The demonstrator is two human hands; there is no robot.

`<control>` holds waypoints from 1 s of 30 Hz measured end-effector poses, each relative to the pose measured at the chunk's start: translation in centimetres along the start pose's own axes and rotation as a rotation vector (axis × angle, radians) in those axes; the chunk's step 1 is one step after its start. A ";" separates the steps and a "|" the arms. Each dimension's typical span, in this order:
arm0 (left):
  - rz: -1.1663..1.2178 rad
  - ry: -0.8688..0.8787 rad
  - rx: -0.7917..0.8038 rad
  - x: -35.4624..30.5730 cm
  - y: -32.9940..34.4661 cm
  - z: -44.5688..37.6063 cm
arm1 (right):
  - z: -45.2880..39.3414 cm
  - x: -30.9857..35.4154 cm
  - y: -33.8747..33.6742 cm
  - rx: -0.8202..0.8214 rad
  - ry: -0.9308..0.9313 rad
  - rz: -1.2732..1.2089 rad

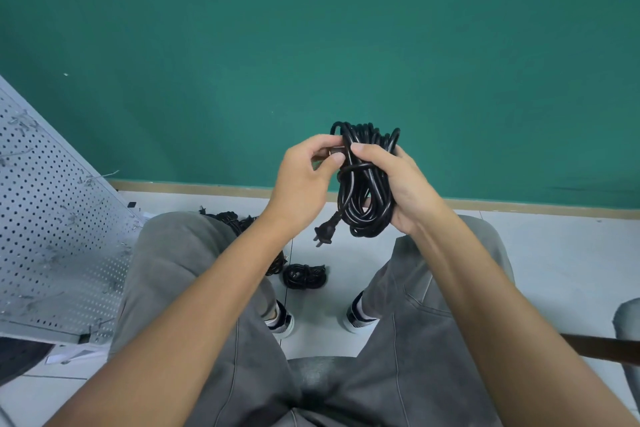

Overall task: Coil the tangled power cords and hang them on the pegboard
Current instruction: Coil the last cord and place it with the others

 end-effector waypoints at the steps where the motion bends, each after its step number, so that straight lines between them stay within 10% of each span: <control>1: -0.058 0.032 -0.019 -0.5 -0.2 0.1 | 0.1 -0.1 -0.1 -0.008 0.003 0.002; 14: 0.017 0.074 -0.109 -2.4 -2.4 -0.2 | 2.0 -0.8 1.2 0.245 0.028 0.069; 21: 0.751 -0.600 0.079 3.3 2.2 2.8 | 0.8 -0.2 4.3 0.260 0.038 0.157; 30: 0.639 -0.386 -0.183 3.8 -5.6 1.3 | -1.1 1.8 8.6 0.154 -0.196 0.660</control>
Point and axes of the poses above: each hand's wrist, its own z-axis away from the middle knuckle, its own y-axis out of the palm, x = y × z, the point moved 10 cm from there along -z, towards the middle knuckle
